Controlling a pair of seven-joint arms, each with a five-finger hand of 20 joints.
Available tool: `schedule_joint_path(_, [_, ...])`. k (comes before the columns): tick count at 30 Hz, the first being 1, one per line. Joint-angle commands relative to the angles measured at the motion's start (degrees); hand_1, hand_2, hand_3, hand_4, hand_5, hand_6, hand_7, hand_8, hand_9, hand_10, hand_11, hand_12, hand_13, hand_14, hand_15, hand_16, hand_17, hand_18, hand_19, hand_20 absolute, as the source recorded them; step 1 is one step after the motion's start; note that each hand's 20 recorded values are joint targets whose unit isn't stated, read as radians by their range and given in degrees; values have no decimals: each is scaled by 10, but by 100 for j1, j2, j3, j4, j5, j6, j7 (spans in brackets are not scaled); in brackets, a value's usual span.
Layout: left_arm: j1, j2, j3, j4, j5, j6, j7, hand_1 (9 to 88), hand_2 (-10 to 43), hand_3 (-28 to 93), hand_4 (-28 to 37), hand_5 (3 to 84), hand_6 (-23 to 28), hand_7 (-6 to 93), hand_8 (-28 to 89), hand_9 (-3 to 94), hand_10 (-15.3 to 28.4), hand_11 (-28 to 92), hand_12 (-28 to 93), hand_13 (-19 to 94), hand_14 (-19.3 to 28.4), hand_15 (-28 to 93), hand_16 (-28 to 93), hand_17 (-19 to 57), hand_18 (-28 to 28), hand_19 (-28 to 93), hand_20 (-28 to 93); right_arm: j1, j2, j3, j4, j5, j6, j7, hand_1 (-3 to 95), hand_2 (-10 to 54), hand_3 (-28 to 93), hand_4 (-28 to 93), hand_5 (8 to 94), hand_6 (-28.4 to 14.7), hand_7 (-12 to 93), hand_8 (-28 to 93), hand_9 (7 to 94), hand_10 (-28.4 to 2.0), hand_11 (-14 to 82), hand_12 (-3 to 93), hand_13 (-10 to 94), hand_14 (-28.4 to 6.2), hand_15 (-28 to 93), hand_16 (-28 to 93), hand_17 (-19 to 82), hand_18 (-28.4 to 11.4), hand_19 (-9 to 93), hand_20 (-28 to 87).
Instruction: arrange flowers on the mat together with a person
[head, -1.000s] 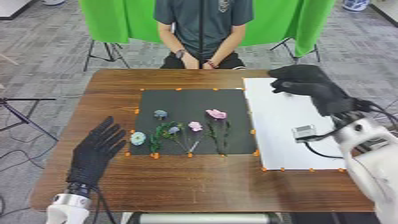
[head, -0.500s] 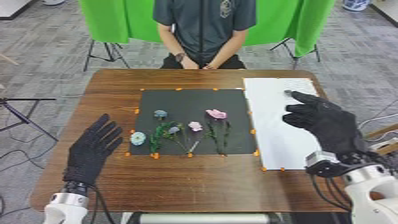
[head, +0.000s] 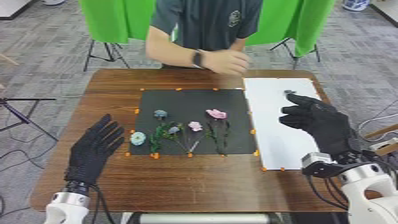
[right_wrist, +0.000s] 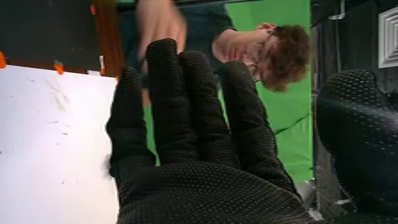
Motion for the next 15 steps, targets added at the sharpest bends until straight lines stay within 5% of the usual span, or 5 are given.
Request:
schedule_joint_path(1, [-14,-6,42,79,26,-89,-87,271,-13,692,-261,310,37,195,-103,275,117,186,162,229,134,225,22,-99,212,433,91,8,-68,-24,41,10,-9,53,177,26,872,-225,456,-50,221,-118,493,-161,224,240,427,-139,418,189,107,-225,517,318])
schedule_joint_path(15, [6,-45,15,49,25,-37,-112,271,-13,693,-262,310,38,194,-102,274,116,182,163,228,134,225,23,-99,212,433,90,51,-122,-47,16,-51,-15,173,181,29,873,-222,461,-51,224,-118,496,-162,224,238,427,-140,420,187,106,-224,519,317])
